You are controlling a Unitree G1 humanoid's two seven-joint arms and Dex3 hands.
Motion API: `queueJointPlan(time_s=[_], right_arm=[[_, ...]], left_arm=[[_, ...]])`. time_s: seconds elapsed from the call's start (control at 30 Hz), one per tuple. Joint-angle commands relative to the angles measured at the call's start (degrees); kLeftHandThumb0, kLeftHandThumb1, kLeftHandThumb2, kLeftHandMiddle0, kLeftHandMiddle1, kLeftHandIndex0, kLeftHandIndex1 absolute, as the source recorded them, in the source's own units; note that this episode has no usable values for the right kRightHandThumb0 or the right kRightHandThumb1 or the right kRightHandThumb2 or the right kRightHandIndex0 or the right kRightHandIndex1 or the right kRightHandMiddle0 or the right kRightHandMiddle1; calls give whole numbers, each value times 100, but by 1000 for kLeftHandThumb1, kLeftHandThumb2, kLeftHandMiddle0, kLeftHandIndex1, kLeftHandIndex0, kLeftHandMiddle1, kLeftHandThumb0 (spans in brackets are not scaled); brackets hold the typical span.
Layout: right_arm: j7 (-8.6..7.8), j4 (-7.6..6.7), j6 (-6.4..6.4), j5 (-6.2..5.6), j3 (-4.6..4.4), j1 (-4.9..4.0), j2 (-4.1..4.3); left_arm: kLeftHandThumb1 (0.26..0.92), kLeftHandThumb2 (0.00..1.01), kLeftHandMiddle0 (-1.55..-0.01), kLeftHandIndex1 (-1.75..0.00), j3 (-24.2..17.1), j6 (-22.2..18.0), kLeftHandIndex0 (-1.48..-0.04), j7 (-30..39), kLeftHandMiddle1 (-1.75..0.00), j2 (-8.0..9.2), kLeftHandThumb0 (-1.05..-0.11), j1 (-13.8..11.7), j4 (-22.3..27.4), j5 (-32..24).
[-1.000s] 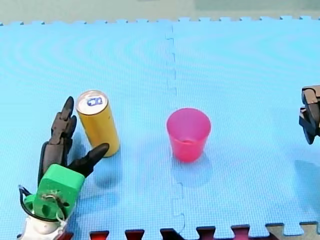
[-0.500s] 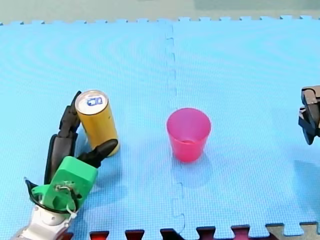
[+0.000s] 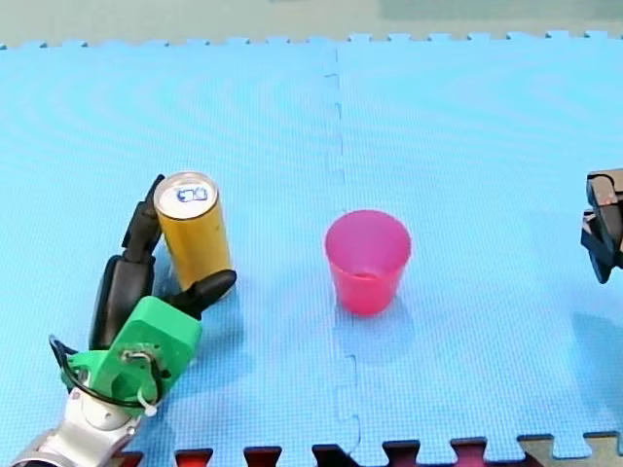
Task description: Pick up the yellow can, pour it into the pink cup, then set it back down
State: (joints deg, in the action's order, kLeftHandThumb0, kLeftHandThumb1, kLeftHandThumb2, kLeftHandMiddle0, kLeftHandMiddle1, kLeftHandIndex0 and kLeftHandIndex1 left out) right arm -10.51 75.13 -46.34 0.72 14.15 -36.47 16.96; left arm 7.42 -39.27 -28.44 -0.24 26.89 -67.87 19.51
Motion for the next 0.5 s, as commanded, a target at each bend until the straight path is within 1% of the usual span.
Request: queueJointPlan(time_s=[0.0, 0.17, 0.33, 0.47], right_arm=[[-32, -5, -24, -48, 34, 17, 9], [-69, -3, -35, -77, 62, 21, 4], [-120, 4, -32, -91, 92, 19, 23], [-188, 7, -23, -102, 114, 7, 44]], left_arm=[[921, 61, -304, -1, 3, 51, -182, 16, -19, 18, -1048, 61, -20, -21], [921, 74, -316, 0, -13, 114, -182, 47, -22, 17, -1048, 134, -62, -59], [921, 83, -330, 0, -49, 148, -182, 105, -25, 5, -1048, 190, -92, -129], [921, 108, -337, -1, -213, 197, -183, 405, -23, 0, -1048, 236, -61, -394]])
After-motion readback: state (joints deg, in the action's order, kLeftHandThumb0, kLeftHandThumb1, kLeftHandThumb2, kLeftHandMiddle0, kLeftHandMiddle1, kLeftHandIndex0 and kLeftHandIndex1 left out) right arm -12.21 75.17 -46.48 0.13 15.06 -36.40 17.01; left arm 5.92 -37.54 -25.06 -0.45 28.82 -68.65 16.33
